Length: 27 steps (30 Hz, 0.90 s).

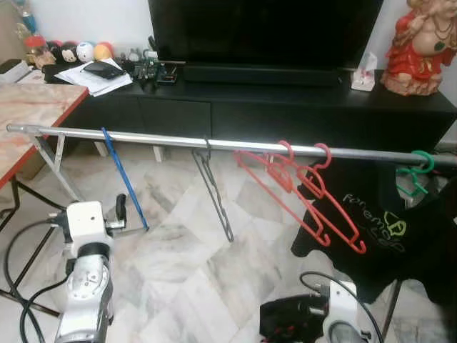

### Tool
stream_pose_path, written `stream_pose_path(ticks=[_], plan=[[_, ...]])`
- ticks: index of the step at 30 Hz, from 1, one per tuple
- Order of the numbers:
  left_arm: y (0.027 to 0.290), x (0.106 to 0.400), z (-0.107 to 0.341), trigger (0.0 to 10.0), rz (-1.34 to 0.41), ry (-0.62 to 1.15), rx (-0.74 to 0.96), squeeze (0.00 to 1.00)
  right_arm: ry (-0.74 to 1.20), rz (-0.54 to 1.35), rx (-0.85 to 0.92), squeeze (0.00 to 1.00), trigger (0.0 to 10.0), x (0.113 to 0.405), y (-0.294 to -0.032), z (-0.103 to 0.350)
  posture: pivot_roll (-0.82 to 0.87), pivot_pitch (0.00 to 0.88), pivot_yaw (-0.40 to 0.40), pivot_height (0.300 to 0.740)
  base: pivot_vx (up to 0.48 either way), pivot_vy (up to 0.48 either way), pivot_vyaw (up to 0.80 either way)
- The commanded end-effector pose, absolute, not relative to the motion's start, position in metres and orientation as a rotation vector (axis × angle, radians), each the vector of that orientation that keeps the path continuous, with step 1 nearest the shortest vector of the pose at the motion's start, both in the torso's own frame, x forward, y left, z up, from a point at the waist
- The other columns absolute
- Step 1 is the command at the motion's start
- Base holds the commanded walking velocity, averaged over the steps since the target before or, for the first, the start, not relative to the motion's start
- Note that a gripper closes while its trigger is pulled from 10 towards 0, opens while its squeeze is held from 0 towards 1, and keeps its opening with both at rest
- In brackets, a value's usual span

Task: Hang hanger

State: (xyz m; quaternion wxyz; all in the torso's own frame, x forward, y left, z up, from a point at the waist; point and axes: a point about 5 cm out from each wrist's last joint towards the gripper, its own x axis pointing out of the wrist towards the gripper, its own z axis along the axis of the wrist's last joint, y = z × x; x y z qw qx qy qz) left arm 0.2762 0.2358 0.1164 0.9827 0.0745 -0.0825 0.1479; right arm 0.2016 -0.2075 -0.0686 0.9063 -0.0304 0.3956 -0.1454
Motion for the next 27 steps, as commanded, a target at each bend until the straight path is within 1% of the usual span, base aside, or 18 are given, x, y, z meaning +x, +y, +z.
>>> stream_pose_path(ticks=[1, 3, 4, 6, 9, 10, 13, 19, 21, 27], plan=[[0.237, 0.275, 0.13, 10.0, 0.285, -0.227, 0.167, 0.0, 0.828, -0.347, -0.065, 0.0, 10.0, 0.198, -0.217, -0.069, -0.05, 0.046, 0.009, 0.74, 0.0, 0.0, 0.0], [0.238, 0.273, 0.134, 10.0, 0.281, -0.249, 0.172, 0.0, 0.828, -0.342, -0.07, 0.0, 10.0, 0.199, -0.218, -0.068, -0.05, 0.046, 0.009, 0.74, 0.0, 0.0, 0.0], [0.237, 0.271, 0.137, 10.0, 0.27, -0.272, 0.185, 0.0, 0.805, -0.35, -0.031, 0.0, 10.0, 0.202, -0.219, -0.066, -0.04, 0.048, 0.008, 0.74, 0.0, 0.0, 0.0], [0.236, 0.27, 0.138, 10.0, 0.266, -0.277, 0.189, 0.0, 0.8, -0.355, -0.014, 0.0, 10.0, 0.203, -0.219, -0.066, -0.04, 0.048, 0.008, 0.74, 0.0, 0.0, 0.0], [0.235, 0.27, 0.135, 10.0, 0.276, -0.254, 0.177, 0.0, 0.819, -0.305, -0.042, 0.0, 10.0, 0.202, -0.213, -0.068, -0.05, 0.048, 0.011, 0.74, 0.0, 0.0, 0.0], [0.233, 0.27, 0.133, 10.0, 0.287, -0.242, 0.169, 0.0, 0.82, -0.265, -0.053, 0.0, 10.0, 0.202, -0.207, -0.069, -0.05, 0.049, 0.011, 0.74, 0.0, 0.0, 0.0], [0.232, 0.27, 0.131, 10.0, 0.314, -0.237, 0.151, 0.0, 0.839, -0.245, -0.06, 0.0, 10.0, 0.199, -0.202, -0.072, -0.05, 0.053, 0.012, 0.74, 0.0, 0.0, 0.0], [0.233, 0.271, 0.137, 10.0, 0.327, -0.254, 0.151, 0.0, 0.844, -0.187, -0.113, 0.0, 10.0, 0.197, -0.198, -0.073, -0.04, 0.059, 0.011, 0.74, 0.0, 0.0, 0.0], [0.233, 0.272, 0.14, 10.0, 0.325, -0.262, 0.142, 0.0, 0.839, -0.17, -0.115, 0.0, 10.0, 0.196, -0.197, -0.074, -0.04, 0.059, 0.011, 0.74, 0.247, 0.0, 0.0], [0.223, 0.277, 0.153, 10.0, 0.3, -0.319, 0.14, 0.0, 0.841, -0.113, -0.161, 0.0, 10.0, 0.194, -0.192, -0.075, -0.05, 0.053, 0.008, 0.74, 0.254, 0.0, 0.68]])
